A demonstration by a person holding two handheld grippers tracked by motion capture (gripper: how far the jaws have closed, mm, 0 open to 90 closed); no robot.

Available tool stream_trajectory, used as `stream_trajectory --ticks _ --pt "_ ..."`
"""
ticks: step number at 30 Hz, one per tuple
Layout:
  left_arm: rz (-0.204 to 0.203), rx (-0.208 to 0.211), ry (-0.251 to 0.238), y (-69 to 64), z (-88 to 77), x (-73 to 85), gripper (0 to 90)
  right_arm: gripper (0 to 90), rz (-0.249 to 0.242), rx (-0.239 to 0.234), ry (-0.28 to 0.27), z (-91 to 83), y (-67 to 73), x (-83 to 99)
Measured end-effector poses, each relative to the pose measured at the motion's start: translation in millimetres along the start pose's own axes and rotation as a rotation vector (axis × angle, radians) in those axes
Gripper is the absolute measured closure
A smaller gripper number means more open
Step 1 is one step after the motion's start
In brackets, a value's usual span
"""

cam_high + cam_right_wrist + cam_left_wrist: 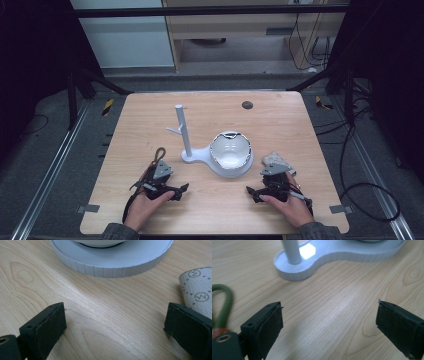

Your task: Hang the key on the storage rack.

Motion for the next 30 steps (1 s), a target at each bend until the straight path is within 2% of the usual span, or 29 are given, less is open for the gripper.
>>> stream_trajectory --ticks 4,7,11,14,18,21,25,28,30 --pt "-0.017 -0.080 0.025 25.8 -19.5 -5.4 12.0 3.7 0.000 0.000 0.000 0.0 0.0 0.0" --pt "-0.062 -0.088 0.066 43.6 -33.6 -11.6 13.0 3.7 0.000 0.000 0.000 0.0 0.0 0.0" --pt "-0.044 -0.136 0.154 66.6 -44.9 -17.7 15.1 3.7 -0.001 0.000 0.000 0.0 -0.1 0.0" --pt "-0.055 -0.154 0.182 78.2 -48.2 -21.0 18.3 3.6 0.000 0.000 0.000 0.0 0.0 0.0" --pt "-0.072 -0.151 0.257 89.8 -43.1 -14.2 25.0 3.6 0.000 0.000 0.000 0.0 0.0 0.0" --pt "-0.094 -0.132 0.312 93.2 -38.5 -5.9 30.5 3.7 0.000 0.000 0.000 0.0 0.0 0.0" --pt "-0.124 -0.105 0.343 93.1 -32.4 -5.7 38.1 3.7 0.000 0.000 0.000 0.0 0.0 0.0" --pt "-0.111 -0.120 0.380 94.7 -25.0 -9.0 43.2 3.6 0.000 0.000 0.000 0.0 0.0 0.0" --pt "-0.123 -0.130 0.394 96.4 -19.9 -10.6 47.1 3.7 0.002 0.000 0.000 0.0 0.2 0.1"
Point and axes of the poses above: each handheld gripper's, and its own axes: z roughly forward along the jaws, x roughly out of its underside, y roughly to its left, the point moved 9 cm from there along z, roughly forward along the jaws, and after that the axes turned 6 degrees about -z, right-handed, at the moved point
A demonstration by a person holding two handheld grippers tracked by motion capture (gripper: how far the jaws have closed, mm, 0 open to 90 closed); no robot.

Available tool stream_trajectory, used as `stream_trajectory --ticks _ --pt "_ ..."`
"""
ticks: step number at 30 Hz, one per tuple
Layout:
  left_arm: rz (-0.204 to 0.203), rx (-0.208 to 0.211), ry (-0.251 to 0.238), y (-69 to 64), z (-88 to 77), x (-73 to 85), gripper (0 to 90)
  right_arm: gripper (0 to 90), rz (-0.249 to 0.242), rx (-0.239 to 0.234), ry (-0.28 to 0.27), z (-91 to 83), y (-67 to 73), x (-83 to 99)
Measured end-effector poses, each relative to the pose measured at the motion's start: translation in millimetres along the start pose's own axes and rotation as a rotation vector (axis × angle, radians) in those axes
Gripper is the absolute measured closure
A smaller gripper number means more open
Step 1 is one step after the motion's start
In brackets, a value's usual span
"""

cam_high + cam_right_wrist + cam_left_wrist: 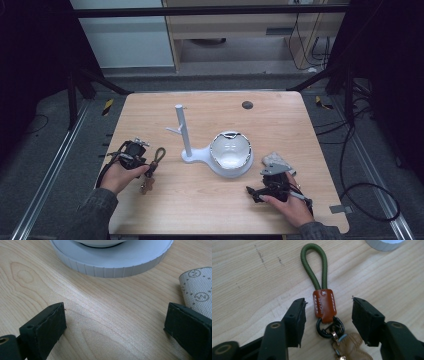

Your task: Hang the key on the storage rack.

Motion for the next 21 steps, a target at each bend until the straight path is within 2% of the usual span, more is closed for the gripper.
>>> stream_trajectory --ticks 8,11,21 --pt "-0.008 -0.009 0.049 1.9 12.3 -1.3 52.6 3.6 -0.002 0.002 0.003 -0.3 -0.1 0.4" --pt "-0.021 -0.003 0.046 2.7 13.7 -0.6 54.4 3.6 -0.001 0.001 0.003 -0.3 0.1 0.4" --pt "-0.015 -0.004 0.057 2.4 19.5 0.7 56.6 3.6 -0.001 0.001 0.003 -0.3 0.1 0.4"
Point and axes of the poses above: each handheld gripper's, and its own axes: z roughly forward along the jaws, x roughly out of its underside, y roughly to its left, the point moved 9 cm from there along z, roughly forward along the jaws, and after that the axes turned 6 degrees about -z, right-handed, at the moved point
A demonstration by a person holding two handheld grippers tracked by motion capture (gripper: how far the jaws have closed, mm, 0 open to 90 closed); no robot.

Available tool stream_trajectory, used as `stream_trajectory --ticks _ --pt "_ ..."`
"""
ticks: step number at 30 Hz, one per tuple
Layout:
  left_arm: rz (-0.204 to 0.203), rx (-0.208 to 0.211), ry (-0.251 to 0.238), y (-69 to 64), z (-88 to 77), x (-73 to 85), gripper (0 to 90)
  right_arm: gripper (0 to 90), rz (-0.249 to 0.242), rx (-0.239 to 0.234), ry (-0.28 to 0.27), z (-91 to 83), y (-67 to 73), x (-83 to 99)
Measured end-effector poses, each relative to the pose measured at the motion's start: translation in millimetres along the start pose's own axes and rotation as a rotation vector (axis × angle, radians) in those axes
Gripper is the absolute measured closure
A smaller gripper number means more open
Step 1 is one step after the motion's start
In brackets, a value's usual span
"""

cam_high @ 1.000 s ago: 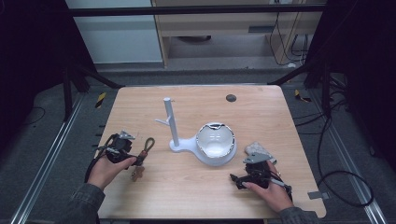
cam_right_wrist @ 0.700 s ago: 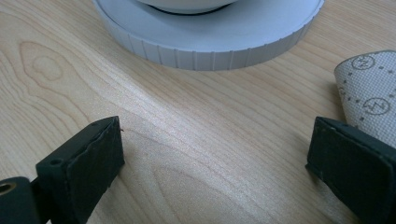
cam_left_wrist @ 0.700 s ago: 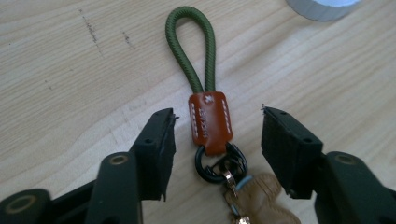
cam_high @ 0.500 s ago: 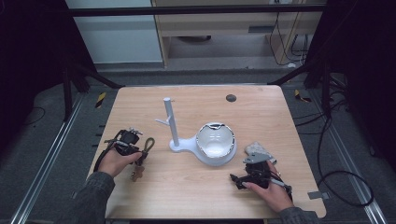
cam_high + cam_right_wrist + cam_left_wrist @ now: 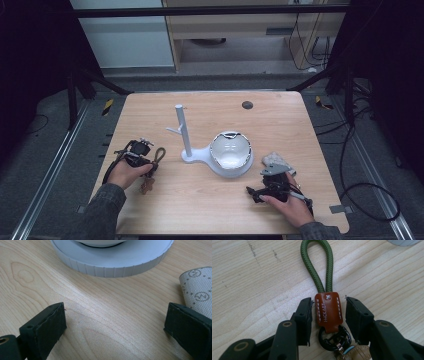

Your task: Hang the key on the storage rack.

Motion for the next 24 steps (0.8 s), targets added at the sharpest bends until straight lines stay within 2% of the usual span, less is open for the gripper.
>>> stream_trajectory --ticks 8,17,24 --pt "0.010 -0.003 -0.001 0.3 0.9 -0.5 62.2 3.6 -0.001 0.000 -0.002 0.1 0.1 -0.1" --pt "0.028 -0.004 0.010 -0.1 2.8 0.8 63.4 3.6 -0.006 0.000 -0.003 0.0 -0.1 0.0" --pt "0.040 -0.015 -0.002 -0.3 1.4 -0.5 65.6 3.6 -0.004 0.000 -0.002 0.0 0.1 0.1"
Point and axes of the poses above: each handheld gripper's, and its own axes: z roughly forward along the jaws, x roughly out of its underside, y roughly to its left, the point moved 9 cm from there along z, roughly forward along the jaws, and after that the axes turned 6 degrees about -z, right-handed, at the moved point
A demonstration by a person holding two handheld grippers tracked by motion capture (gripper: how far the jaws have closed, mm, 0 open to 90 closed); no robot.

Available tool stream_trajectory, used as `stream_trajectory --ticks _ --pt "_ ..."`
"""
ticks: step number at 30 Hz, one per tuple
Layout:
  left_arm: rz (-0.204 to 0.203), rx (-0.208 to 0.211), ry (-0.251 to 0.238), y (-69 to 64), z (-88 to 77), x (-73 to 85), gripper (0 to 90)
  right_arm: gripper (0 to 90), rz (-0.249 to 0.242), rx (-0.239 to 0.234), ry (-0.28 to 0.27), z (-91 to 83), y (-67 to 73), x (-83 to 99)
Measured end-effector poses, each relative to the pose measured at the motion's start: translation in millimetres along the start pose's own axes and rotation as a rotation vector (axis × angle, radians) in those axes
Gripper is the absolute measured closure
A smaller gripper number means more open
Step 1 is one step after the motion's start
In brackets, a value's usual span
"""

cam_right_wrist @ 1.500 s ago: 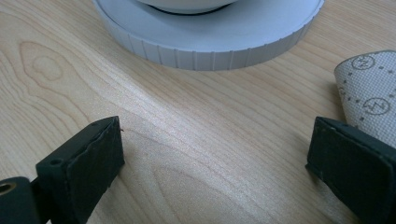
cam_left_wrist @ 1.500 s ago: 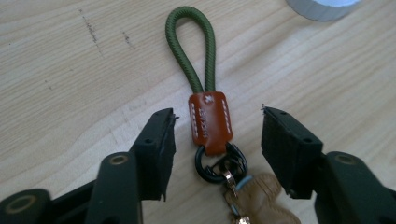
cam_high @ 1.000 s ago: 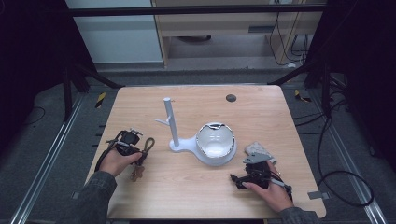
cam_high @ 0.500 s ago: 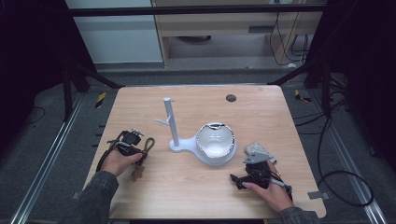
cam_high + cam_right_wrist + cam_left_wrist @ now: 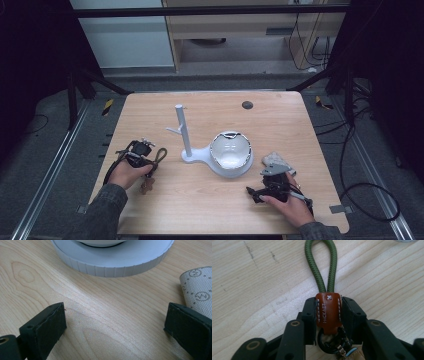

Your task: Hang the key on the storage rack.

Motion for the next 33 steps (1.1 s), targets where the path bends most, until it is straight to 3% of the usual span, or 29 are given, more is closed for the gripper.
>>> stream_trajectory --ticks 10,12,13,14,15,16,17,18,26,33 --pt "0.025 0.006 -0.055 -2.1 -14.1 2.4 66.0 3.6 -0.002 0.000 0.000 0.0 -0.1 0.0" --pt "0.019 0.022 -0.102 -4.8 -22.3 1.6 66.0 3.6 -0.001 0.000 0.000 0.1 -0.1 0.0" --pt "0.019 0.022 -0.102 -4.8 -22.3 1.6 66.0 3.6 -0.001 0.000 0.000 0.1 -0.1 0.0" --pt "0.017 0.034 -0.141 -6.7 -30.2 1.6 66.0 3.5 -0.002 -0.001 0.000 0.1 -0.1 0.0" --pt "0.017 0.034 -0.141 -6.7 -30.2 1.6 66.0 3.5 -0.001 -0.001 0.000 0.1 -0.1 0.0" --pt "0.016 0.044 -0.184 -9.0 -38.5 1.8 66.0 3.5 0.001 -0.001 0.000 0.0 0.1 0.0" --pt "0.016 0.044 -0.184 -9.0 -38.5 1.8 66.0 3.5 0.001 -0.001 0.000 0.0 0.1 0.0" --pt "0.011 0.058 -0.231 -12.7 -47.3 3.0 66.0 3.5 0.000 -0.002 0.000 0.1 0.1 0.0" --pt "0.048 0.074 -0.334 -27.6 -70.7 6.9 66.2 3.5 -0.002 -0.002 0.000 0.1 -0.1 0.0" --pt "0.050 0.092 -0.415 -39.0 -83.9 7.2 66.2 3.4 0.000 -0.002 0.000 0.1 0.1 0.0"
Point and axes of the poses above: each handheld gripper's, and its own axes: z roughly forward along the jaws, x roughly out of its underside, y roughly to its left, the point moved 9 cm from there along z, roughly forward along the jaws, and after that the axes turned 6 degrees about -z, right-handed, at the moved point
